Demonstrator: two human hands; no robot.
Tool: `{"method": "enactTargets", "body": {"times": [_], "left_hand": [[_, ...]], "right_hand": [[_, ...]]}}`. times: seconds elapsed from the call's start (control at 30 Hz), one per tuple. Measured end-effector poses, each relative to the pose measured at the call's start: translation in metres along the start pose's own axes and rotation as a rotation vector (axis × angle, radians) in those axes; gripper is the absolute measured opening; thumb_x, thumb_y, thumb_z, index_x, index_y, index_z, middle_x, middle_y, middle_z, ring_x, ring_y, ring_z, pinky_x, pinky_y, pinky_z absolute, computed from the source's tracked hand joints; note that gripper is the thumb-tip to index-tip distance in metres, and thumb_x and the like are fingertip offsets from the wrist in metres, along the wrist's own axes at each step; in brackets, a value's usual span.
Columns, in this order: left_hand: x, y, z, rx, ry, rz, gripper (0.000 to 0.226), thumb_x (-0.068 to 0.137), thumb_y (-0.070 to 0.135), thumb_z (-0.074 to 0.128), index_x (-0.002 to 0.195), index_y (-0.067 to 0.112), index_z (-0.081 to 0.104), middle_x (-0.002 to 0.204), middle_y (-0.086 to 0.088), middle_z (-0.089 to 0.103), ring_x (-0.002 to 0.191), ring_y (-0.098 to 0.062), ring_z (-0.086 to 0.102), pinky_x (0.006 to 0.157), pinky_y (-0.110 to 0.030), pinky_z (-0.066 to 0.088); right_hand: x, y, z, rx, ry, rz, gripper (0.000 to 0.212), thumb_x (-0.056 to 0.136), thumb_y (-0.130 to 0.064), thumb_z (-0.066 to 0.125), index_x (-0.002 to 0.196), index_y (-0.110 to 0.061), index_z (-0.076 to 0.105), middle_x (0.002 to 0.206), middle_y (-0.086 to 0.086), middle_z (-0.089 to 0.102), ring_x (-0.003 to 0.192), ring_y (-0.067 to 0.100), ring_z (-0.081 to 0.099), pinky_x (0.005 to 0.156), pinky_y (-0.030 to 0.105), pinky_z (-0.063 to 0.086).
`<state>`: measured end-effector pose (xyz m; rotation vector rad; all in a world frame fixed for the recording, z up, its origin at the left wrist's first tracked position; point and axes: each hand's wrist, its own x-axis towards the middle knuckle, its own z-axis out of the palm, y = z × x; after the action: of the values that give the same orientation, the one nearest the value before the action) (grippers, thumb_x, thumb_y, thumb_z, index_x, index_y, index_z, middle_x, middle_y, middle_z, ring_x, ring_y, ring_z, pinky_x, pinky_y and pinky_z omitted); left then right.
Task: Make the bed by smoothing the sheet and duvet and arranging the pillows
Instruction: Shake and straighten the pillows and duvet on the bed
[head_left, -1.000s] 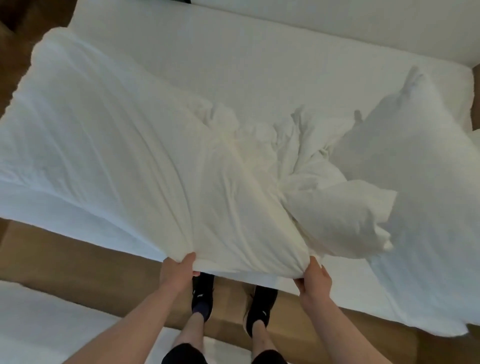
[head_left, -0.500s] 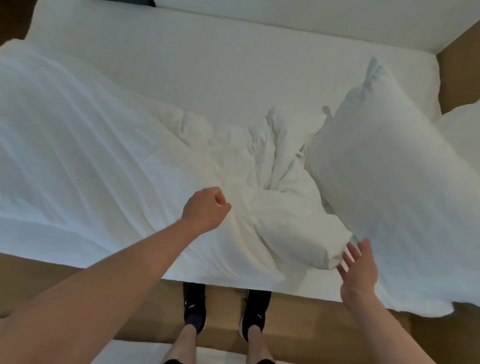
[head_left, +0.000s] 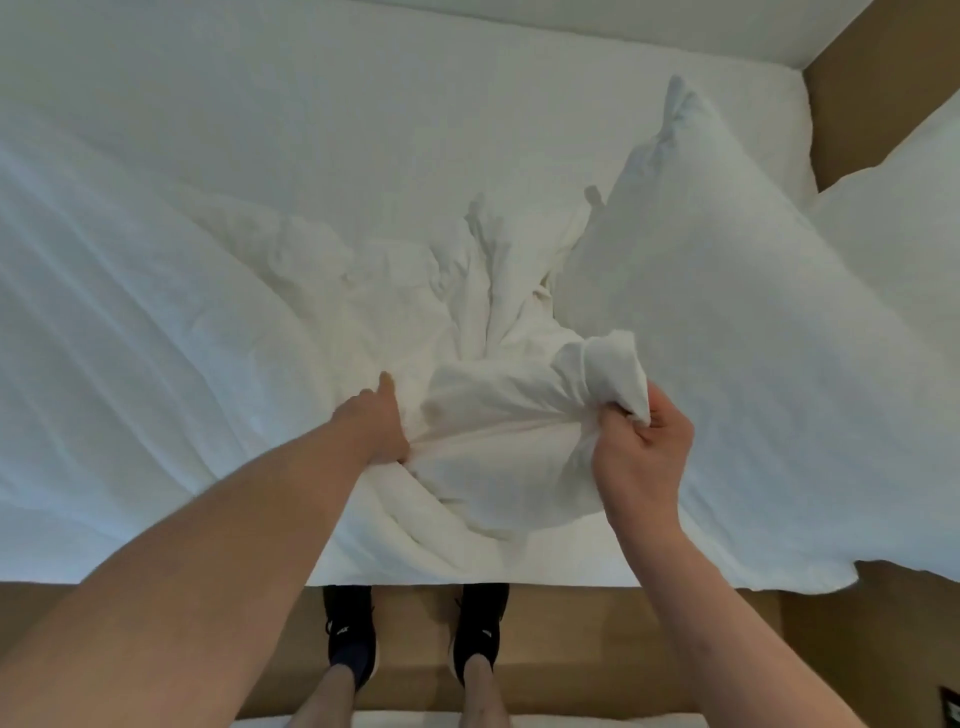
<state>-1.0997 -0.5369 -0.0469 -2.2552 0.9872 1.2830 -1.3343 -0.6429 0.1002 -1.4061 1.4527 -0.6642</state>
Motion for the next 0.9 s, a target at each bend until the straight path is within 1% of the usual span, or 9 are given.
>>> {"method": "enactTargets", "body": {"times": [0.1, 0.17, 0.3, 0.4, 0.5, 0.6, 0.7, 0.8, 0.9], "left_hand": [[-0.006, -0.017, -0.012, -0.094, 0.120, 0.016, 0.062, 0.087, 0.035, 0.059, 0.146, 0.027, 0.042, 0.142, -0.007, 0.055, 0.125, -0.031, 0.057, 0.096, -0.036, 0.048], [-0.023, -0.023, -0.025, -0.198, 0.282, 0.053, 0.063, 0.087, 0.029, 0.058, 0.148, 0.030, 0.043, 0.146, -0.005, 0.054, 0.128, -0.030, 0.055, 0.099, -0.038, 0.046], [-0.060, -0.037, -0.098, -0.515, 0.672, 0.151, 0.068, 0.085, 0.017, 0.064, 0.150, 0.014, 0.046, 0.150, -0.013, 0.051, 0.133, -0.036, 0.051, 0.106, -0.045, 0.042], [-0.081, -0.040, -0.180, -0.590, 0.972, 0.244, 0.058, 0.071, 0.023, 0.053, 0.128, 0.012, 0.061, 0.128, -0.016, 0.064, 0.115, -0.040, 0.060, 0.092, -0.045, 0.049], [-0.081, -0.034, -0.246, -0.580, 1.130, 0.271, 0.027, 0.078, 0.025, 0.057, 0.103, 0.015, 0.059, 0.105, -0.013, 0.065, 0.096, -0.039, 0.060, 0.072, -0.039, 0.042], [-0.059, -0.036, -0.276, -0.382, 0.869, 0.134, 0.050, 0.080, 0.046, 0.072, 0.117, 0.017, 0.057, 0.119, -0.015, 0.062, 0.108, -0.039, 0.062, 0.083, -0.042, 0.051], [-0.044, -0.031, -0.253, -0.135, 0.531, -0.002, 0.087, 0.080, 0.058, 0.075, 0.146, 0.015, 0.039, 0.143, -0.015, 0.044, 0.128, -0.039, 0.054, 0.101, -0.050, 0.049], [-0.049, -0.010, -0.200, -0.062, 0.448, 0.079, 0.078, 0.085, 0.053, 0.070, 0.148, 0.018, 0.040, 0.149, -0.010, 0.038, 0.133, -0.034, 0.049, 0.106, -0.047, 0.046], [-0.058, 0.015, -0.150, -0.032, 0.309, 0.257, 0.068, 0.088, 0.046, 0.066, 0.148, 0.022, 0.042, 0.152, -0.003, 0.035, 0.133, -0.028, 0.046, 0.106, -0.043, 0.045]], "right_hand": [[0.007, -0.005, -0.007, -0.006, 0.020, 0.006, 0.021, 0.079, 0.016, 0.041, 0.068, -0.001, 0.040, 0.062, -0.002, 0.032, 0.061, 0.011, 0.030, 0.056, 0.026, 0.025], [0.014, -0.015, -0.014, 0.004, 0.050, -0.019, 0.023, 0.079, 0.018, 0.042, 0.069, -0.002, 0.048, 0.062, -0.004, 0.038, 0.061, 0.010, 0.035, 0.058, 0.026, 0.029], [0.031, -0.068, -0.024, 0.089, 0.119, -0.236, 0.040, 0.077, 0.022, 0.041, 0.070, -0.015, 0.054, 0.062, -0.023, 0.047, 0.064, -0.001, 0.042, 0.063, 0.015, 0.036], [0.052, -0.119, -0.022, 0.116, 0.171, -0.483, 0.033, 0.078, 0.023, 0.042, 0.083, 0.001, 0.065, 0.075, -0.026, 0.051, 0.073, -0.005, 0.047, 0.073, 0.015, 0.040], [0.081, -0.152, -0.015, 0.120, 0.203, -0.579, 0.024, 0.078, 0.018, 0.042, 0.072, -0.001, 0.057, 0.072, -0.023, 0.043, 0.069, -0.004, 0.040, 0.068, 0.016, 0.036], [0.106, -0.142, -0.001, -0.041, 0.187, -0.389, 0.024, 0.081, 0.004, 0.048, 0.076, -0.019, 0.053, 0.066, -0.014, 0.045, 0.063, 0.003, 0.042, 0.063, 0.023, 0.035], [0.117, -0.083, 0.010, -0.313, 0.034, -0.086, 0.029, 0.091, -0.020, 0.061, 0.120, -0.018, 0.062, 0.106, 0.001, 0.069, 0.101, 0.022, 0.065, 0.086, 0.028, 0.046], [0.100, -0.032, 0.001, -0.432, -0.122, 0.151, 0.075, 0.089, -0.032, 0.073, 0.153, -0.014, 0.039, 0.153, 0.011, 0.048, 0.140, 0.029, 0.047, 0.115, 0.040, 0.038], [0.076, -0.007, -0.032, -0.544, -0.109, 0.207, 0.082, 0.088, -0.029, 0.075, 0.157, -0.016, 0.033, 0.160, 0.008, 0.038, 0.147, 0.029, 0.038, 0.119, 0.042, 0.033]]}}
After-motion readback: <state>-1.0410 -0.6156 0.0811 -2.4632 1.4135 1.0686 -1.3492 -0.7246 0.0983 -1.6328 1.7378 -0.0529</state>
